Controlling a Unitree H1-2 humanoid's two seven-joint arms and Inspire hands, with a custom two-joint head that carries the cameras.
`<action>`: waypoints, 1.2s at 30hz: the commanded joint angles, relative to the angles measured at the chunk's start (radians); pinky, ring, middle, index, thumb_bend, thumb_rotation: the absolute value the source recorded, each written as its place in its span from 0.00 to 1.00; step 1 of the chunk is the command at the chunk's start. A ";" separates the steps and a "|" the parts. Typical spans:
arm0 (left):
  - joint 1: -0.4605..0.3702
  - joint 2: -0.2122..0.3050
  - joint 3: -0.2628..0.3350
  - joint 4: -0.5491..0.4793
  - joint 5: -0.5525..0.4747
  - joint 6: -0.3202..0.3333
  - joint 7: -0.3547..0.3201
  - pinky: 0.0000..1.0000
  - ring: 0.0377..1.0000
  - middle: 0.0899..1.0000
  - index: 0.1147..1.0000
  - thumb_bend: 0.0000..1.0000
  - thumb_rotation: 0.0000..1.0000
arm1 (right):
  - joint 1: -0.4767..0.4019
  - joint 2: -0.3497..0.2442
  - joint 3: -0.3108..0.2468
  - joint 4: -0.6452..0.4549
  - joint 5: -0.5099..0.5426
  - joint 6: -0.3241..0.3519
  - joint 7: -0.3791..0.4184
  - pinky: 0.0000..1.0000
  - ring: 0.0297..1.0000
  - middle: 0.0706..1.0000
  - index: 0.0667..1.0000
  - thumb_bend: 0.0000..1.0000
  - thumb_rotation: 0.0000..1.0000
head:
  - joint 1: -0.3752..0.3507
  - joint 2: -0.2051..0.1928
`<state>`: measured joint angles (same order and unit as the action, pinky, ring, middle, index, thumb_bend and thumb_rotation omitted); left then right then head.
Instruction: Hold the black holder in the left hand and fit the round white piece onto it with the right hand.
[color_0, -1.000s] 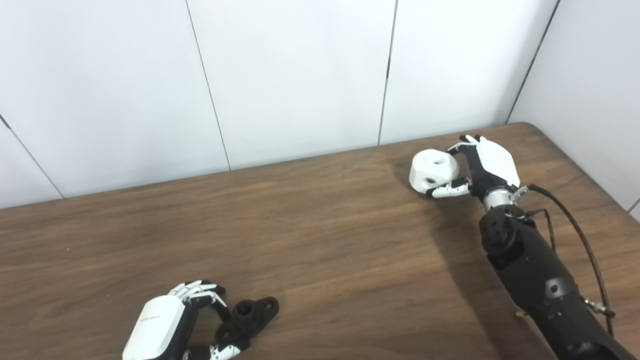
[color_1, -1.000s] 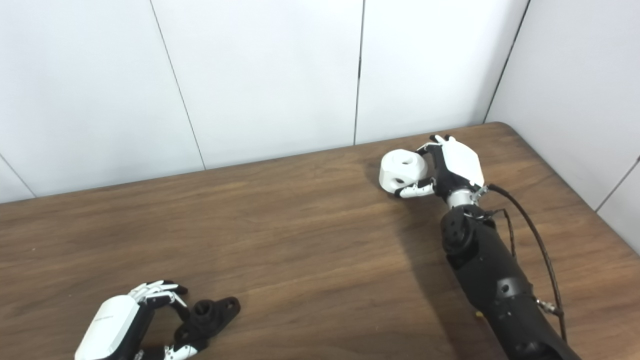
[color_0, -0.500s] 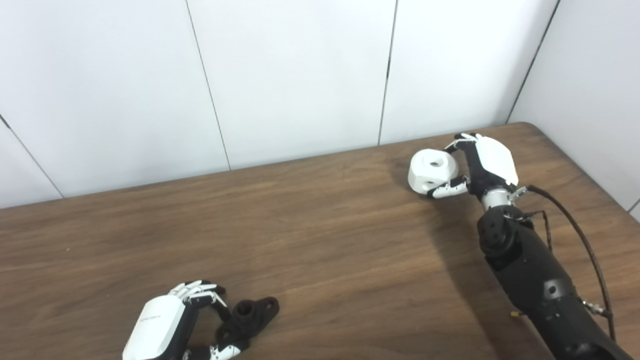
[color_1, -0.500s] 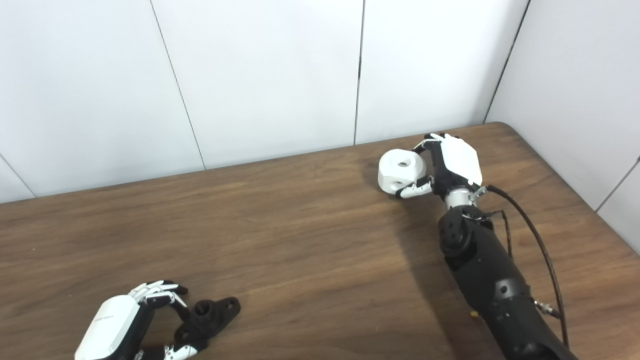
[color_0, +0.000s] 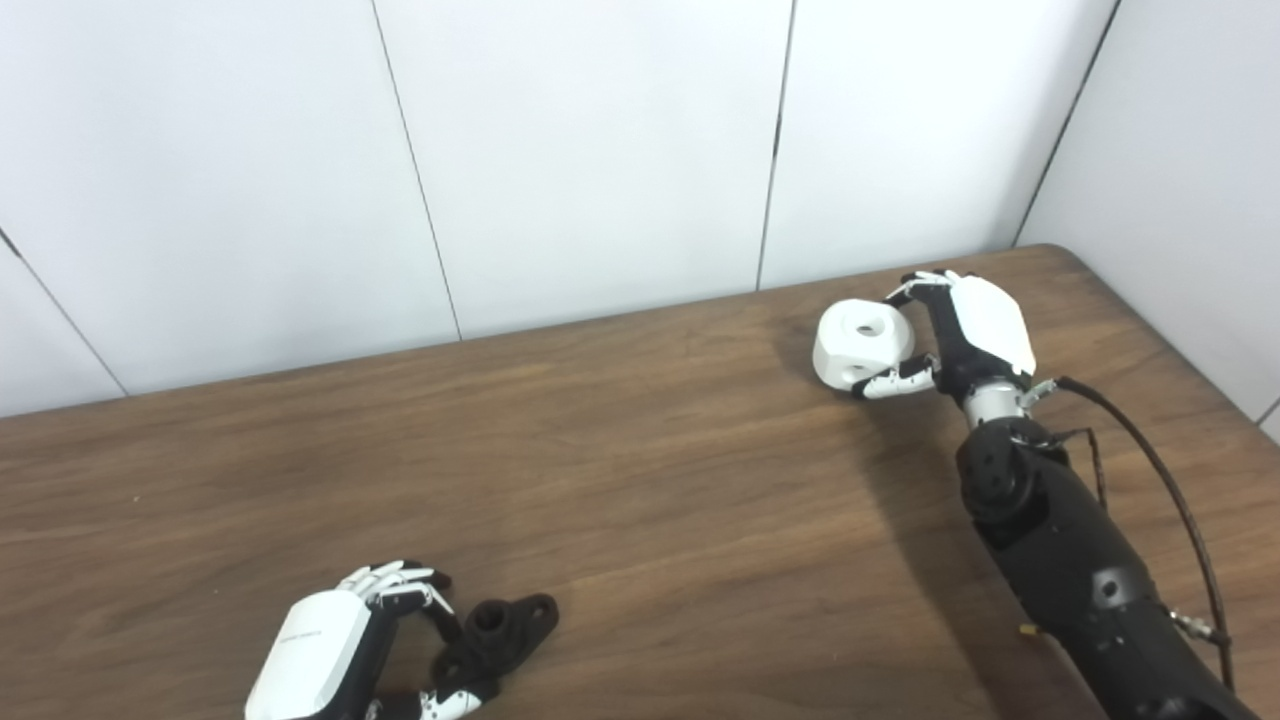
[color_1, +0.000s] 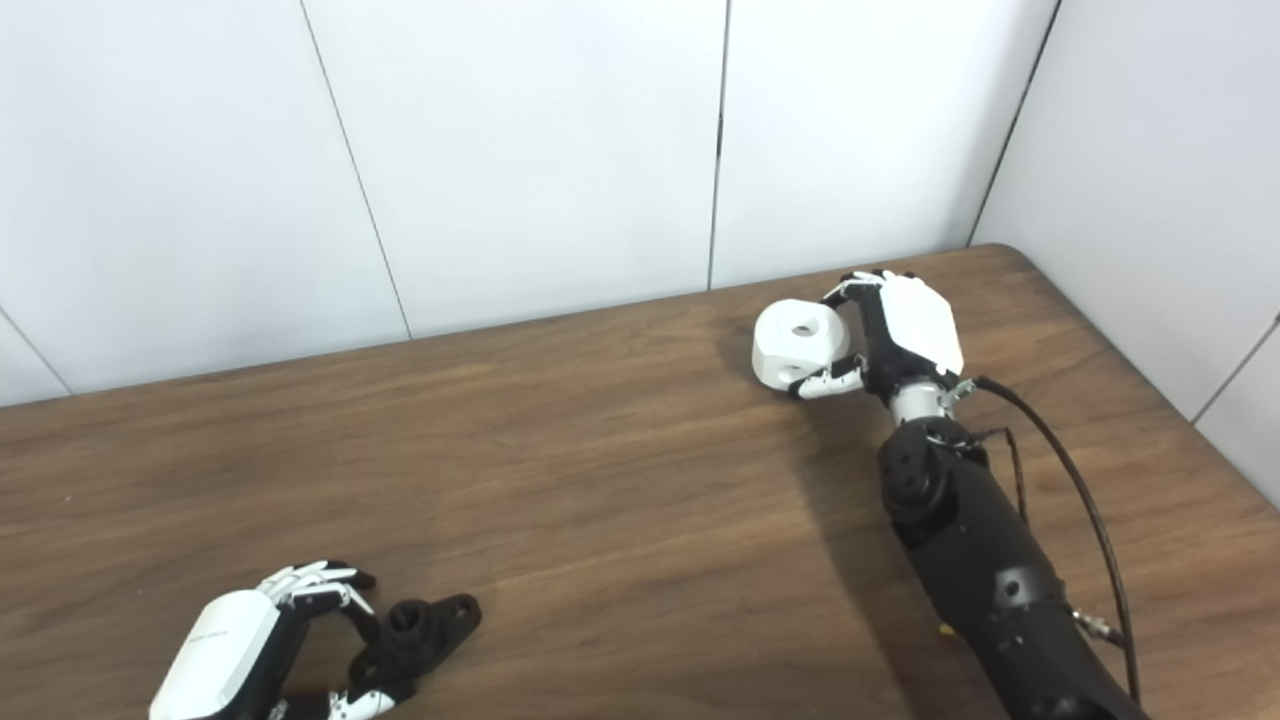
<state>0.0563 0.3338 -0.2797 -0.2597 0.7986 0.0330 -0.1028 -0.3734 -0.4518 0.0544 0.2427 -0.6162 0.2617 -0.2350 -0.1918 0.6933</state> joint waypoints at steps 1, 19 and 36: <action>0.026 0.018 -0.014 0.000 0.031 0.028 -0.055 0.88 0.83 0.73 0.42 0.52 0.05 | -0.028 -0.019 -0.011 -0.072 0.011 -0.040 0.011 1.00 0.91 0.82 0.45 0.52 0.13 | 0.006 0.002; 0.027 -0.018 -0.038 0.023 0.065 0.025 -0.028 0.91 0.84 0.73 0.42 0.52 0.05 | 0.046 -0.032 0.070 -0.438 -0.015 0.080 0.363 1.00 0.90 0.83 0.45 0.52 0.14 | 0.171 0.033; 0.014 -0.065 -0.071 0.028 0.117 0.063 -0.033 0.92 0.85 0.74 0.42 0.52 0.05 | 0.108 0.093 0.210 -0.696 -0.073 0.099 0.552 1.00 0.92 0.83 0.45 0.53 0.14 | 0.233 0.065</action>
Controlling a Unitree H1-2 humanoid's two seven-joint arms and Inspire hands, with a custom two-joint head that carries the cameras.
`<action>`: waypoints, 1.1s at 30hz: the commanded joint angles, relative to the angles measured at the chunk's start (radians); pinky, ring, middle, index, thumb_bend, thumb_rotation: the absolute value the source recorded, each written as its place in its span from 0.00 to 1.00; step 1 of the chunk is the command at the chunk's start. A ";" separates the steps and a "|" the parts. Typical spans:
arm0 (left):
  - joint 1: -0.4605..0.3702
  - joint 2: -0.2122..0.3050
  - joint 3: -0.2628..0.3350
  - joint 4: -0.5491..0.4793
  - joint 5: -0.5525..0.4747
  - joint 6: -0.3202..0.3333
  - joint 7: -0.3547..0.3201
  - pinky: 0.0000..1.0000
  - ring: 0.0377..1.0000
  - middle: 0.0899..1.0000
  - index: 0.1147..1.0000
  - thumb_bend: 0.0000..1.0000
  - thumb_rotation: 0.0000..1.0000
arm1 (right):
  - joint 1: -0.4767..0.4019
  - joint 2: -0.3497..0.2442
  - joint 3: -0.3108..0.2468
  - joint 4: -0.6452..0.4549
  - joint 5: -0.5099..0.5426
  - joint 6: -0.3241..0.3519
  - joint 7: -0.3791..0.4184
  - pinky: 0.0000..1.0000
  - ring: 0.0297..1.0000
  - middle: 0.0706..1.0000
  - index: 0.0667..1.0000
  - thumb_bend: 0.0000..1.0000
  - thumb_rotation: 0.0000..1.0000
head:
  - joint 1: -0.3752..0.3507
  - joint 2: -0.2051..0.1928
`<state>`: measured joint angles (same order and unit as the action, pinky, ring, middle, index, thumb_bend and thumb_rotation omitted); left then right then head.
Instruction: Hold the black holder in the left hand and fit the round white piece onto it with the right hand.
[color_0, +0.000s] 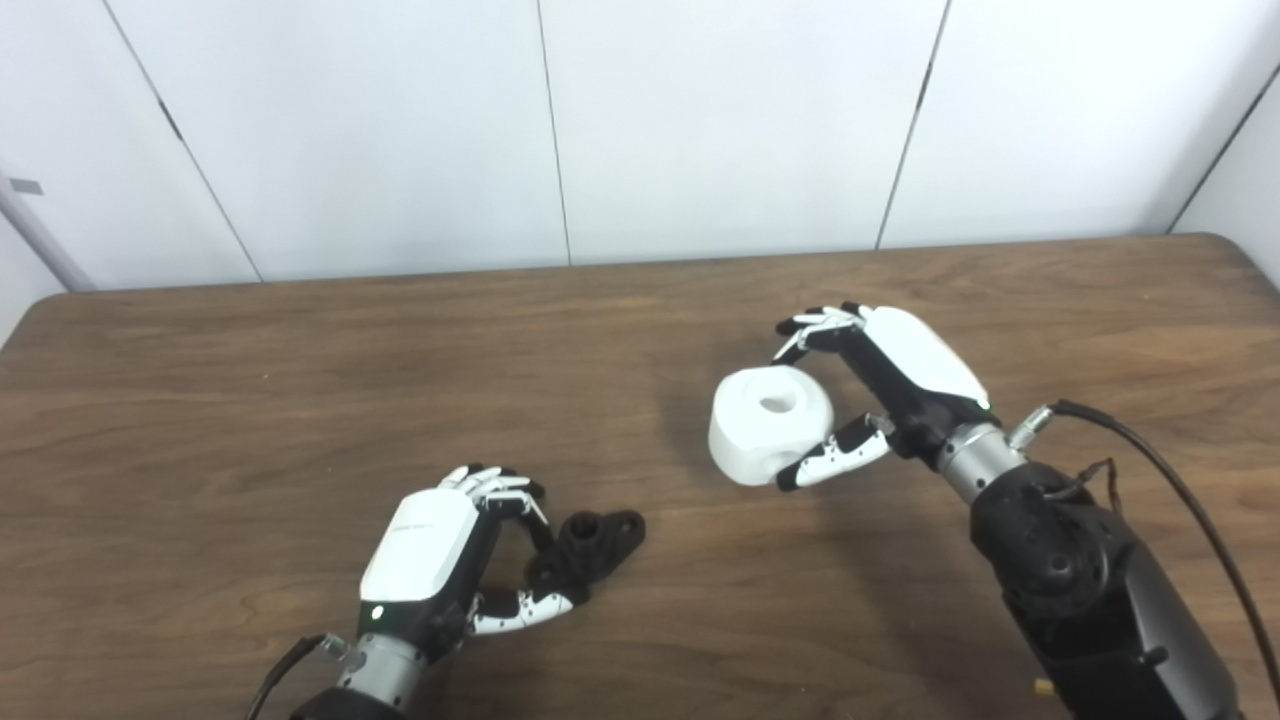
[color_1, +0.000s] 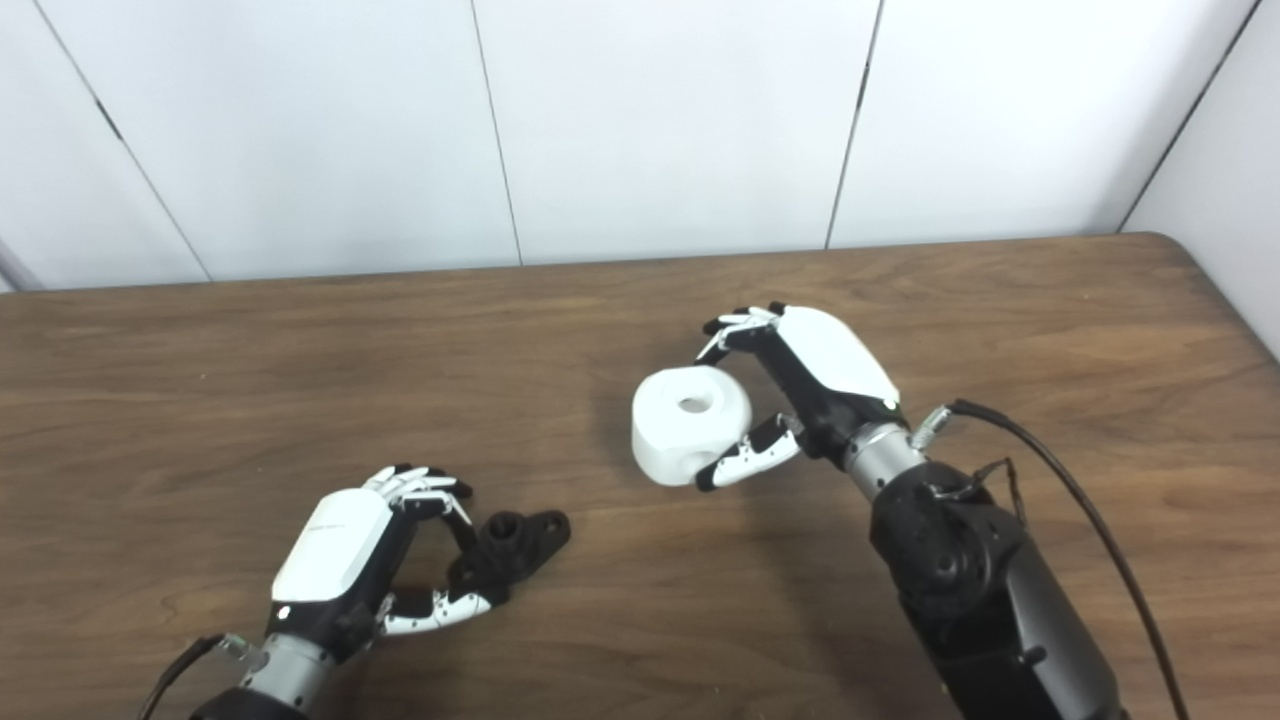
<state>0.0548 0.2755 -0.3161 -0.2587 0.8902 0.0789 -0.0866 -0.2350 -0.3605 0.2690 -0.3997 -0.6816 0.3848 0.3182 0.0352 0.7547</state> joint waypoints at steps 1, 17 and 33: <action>0.015 -0.009 -0.037 0.028 0.029 0.019 -0.049 0.92 0.85 0.74 0.42 0.52 0.05 | -0.032 0.010 0.001 -0.059 -0.009 -0.024 0.004 1.00 0.93 0.83 0.45 0.53 0.14 | 0.008 0.004; -0.006 -0.046 -0.076 0.037 0.080 0.074 -0.045 0.93 0.86 0.74 0.42 0.52 0.05 | -0.068 0.092 0.058 -0.100 -0.019 -0.065 0.046 1.00 0.94 0.84 0.44 0.52 0.14 | 0.065 0.013; -0.015 -0.068 -0.100 0.037 0.110 0.107 -0.055 0.93 0.86 0.75 0.42 0.52 0.05 | -0.096 0.145 0.107 -0.080 -0.073 -0.074 0.088 1.00 0.95 0.85 0.45 0.52 0.14 | 0.090 0.023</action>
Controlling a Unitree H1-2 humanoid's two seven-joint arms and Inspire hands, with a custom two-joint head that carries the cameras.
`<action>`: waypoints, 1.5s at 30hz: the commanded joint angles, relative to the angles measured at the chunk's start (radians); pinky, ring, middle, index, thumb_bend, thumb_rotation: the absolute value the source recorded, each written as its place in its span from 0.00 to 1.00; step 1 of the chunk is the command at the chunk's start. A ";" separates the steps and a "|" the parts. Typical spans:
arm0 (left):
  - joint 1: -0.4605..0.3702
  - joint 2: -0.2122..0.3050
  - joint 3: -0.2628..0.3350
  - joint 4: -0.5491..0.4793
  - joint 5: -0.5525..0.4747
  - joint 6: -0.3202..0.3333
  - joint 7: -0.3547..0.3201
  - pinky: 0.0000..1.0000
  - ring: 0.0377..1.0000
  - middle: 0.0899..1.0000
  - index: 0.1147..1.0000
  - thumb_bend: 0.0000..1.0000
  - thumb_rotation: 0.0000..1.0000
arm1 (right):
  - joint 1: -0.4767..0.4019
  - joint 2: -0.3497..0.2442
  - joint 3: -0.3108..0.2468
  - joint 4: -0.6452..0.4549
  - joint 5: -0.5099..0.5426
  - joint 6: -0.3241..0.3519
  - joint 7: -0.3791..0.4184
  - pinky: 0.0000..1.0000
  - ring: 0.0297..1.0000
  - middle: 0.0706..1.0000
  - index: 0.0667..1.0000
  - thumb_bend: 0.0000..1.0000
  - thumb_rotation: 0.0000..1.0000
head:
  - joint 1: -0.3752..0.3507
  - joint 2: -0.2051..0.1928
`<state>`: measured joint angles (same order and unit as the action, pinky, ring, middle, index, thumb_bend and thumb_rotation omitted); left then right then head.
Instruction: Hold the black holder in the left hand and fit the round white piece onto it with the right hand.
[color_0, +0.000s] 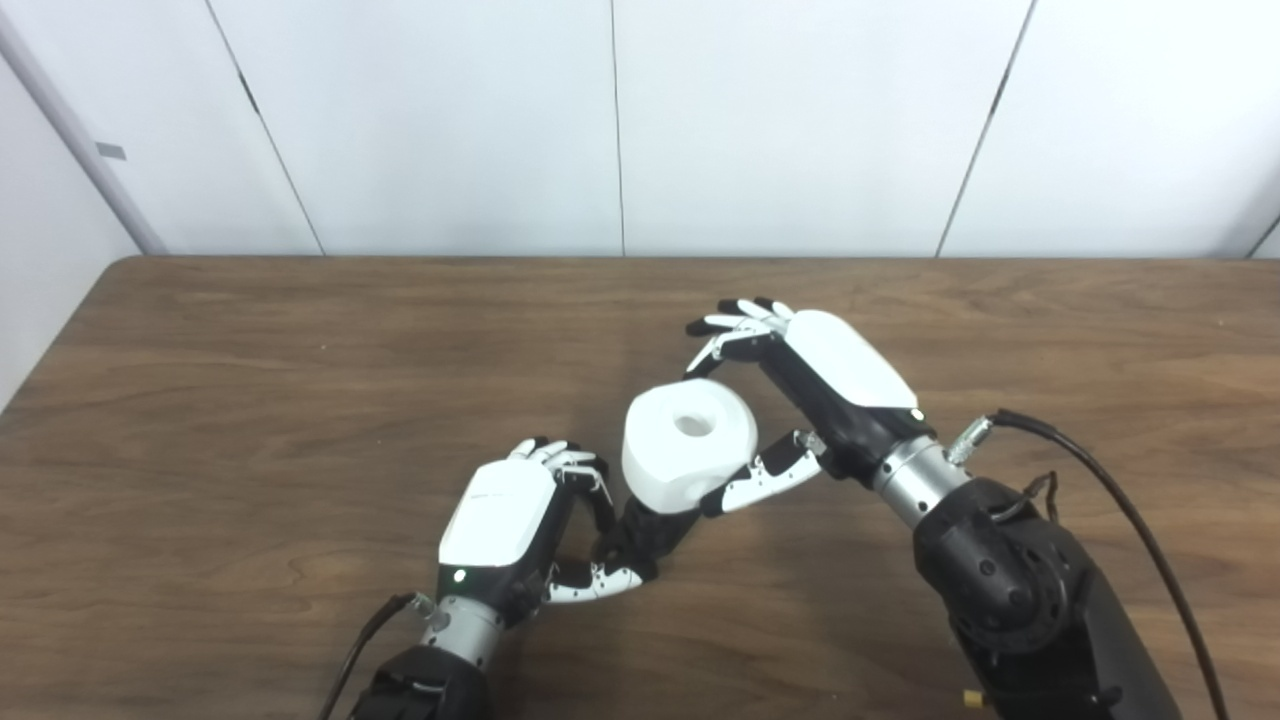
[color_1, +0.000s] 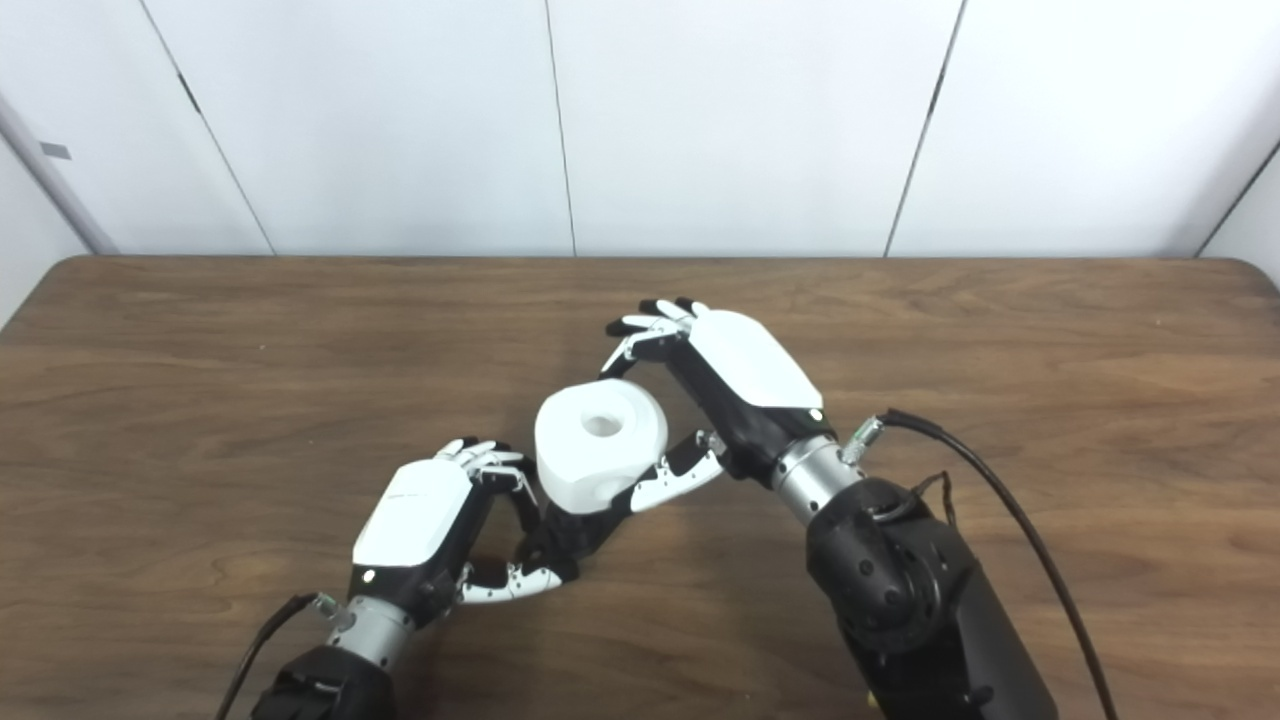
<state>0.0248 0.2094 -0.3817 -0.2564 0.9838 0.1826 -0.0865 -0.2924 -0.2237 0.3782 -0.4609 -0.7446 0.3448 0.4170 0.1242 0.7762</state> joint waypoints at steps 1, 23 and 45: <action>0.015 -0.003 -0.036 0.034 0.017 0.005 -0.056 0.93 0.86 0.74 0.42 0.52 0.05 | -0.038 0.009 0.001 -0.017 -0.012 -0.036 -0.009 1.00 0.95 0.85 0.45 0.52 0.14 | 0.004 0.002; 0.015 -0.001 -0.047 0.026 0.020 0.021 -0.059 0.93 0.86 0.75 0.42 0.52 0.05 | -0.013 0.017 0.022 0.036 -0.027 -0.094 -0.023 1.00 0.96 0.84 0.44 0.52 0.14 | 0.004 0.004; 0.011 0.004 -0.055 0.036 0.016 0.017 -0.056 0.93 0.86 0.74 0.42 0.52 0.05 | 0.015 0.037 0.013 0.083 -0.057 -0.188 -0.090 1.00 0.96 0.84 0.45 0.52 0.14 | -0.003 -0.008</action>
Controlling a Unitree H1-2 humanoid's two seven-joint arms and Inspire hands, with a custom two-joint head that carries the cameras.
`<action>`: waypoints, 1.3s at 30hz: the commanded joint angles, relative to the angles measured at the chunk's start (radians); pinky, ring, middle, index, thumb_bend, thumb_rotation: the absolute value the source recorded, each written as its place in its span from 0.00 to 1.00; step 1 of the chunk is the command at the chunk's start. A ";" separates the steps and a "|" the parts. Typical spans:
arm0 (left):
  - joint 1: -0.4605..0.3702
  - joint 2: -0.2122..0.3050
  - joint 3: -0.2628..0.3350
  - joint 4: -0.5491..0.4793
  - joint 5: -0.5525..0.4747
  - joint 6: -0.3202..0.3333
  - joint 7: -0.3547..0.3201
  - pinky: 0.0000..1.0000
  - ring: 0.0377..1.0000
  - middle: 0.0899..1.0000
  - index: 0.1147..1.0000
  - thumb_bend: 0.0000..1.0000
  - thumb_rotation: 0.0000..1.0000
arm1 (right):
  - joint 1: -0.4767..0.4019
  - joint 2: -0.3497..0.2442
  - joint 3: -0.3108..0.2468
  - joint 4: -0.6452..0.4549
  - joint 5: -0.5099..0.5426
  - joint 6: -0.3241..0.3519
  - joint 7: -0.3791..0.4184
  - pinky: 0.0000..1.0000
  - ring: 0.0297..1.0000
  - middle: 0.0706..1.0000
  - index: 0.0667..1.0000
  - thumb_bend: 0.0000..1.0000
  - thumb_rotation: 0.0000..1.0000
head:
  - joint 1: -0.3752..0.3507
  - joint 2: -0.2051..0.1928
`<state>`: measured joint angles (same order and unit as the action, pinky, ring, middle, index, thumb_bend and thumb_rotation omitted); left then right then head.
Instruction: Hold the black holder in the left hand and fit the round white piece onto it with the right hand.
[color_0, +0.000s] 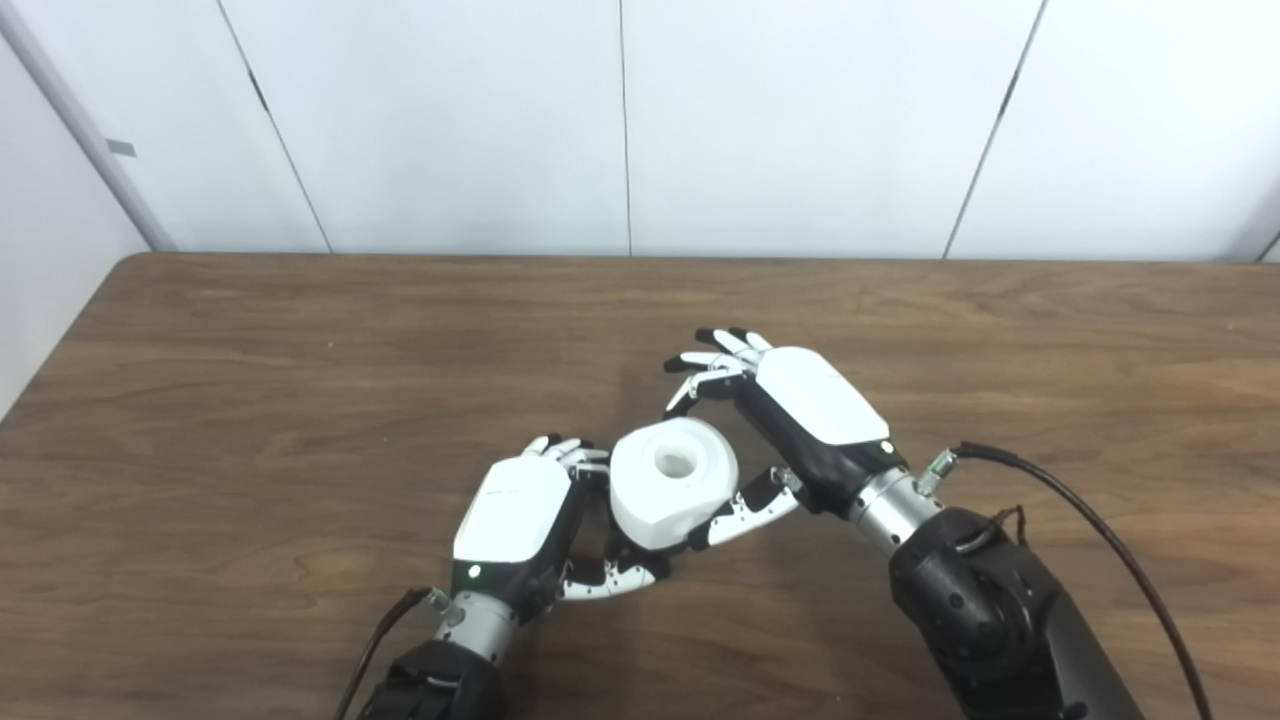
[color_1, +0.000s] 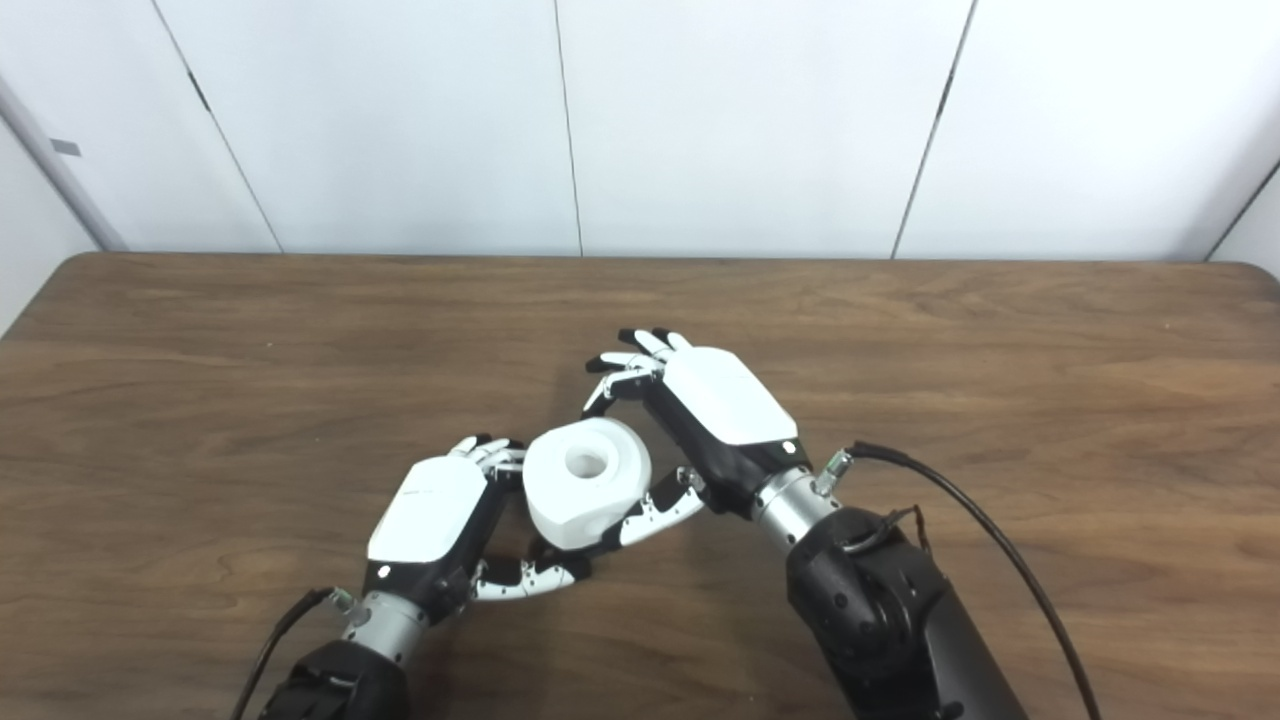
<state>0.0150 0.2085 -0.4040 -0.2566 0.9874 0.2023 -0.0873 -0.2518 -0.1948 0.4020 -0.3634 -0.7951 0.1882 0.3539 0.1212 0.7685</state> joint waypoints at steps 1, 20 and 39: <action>0.021 0.005 -0.033 0.036 0.013 -0.001 -0.057 0.93 0.86 0.74 0.42 0.52 0.05 | -0.026 0.009 -0.010 -0.014 -0.007 -0.032 -0.028 1.00 0.96 0.84 0.45 0.52 0.14 | 0.000 0.000; 0.020 0.005 -0.034 0.039 0.010 -0.006 -0.048 0.93 0.86 0.74 0.42 0.52 0.05 | -0.022 0.005 -0.010 0.013 -0.008 -0.051 -0.025 1.00 0.96 0.83 0.45 0.52 0.14 | 0.001 0.005; 0.015 0.005 -0.037 0.048 0.011 -0.010 -0.045 0.93 0.86 0.74 0.42 0.52 0.05 | -0.034 -0.020 0.002 0.000 -0.044 -0.022 0.058 1.00 1.00 0.91 0.70 1.00 0.39 | -0.008 -0.001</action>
<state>0.0121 0.2085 -0.4093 -0.2526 0.9862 0.1985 -0.0841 -0.2489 -0.2156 0.4073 -0.3379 -0.8373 0.1704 0.4061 0.1135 0.7670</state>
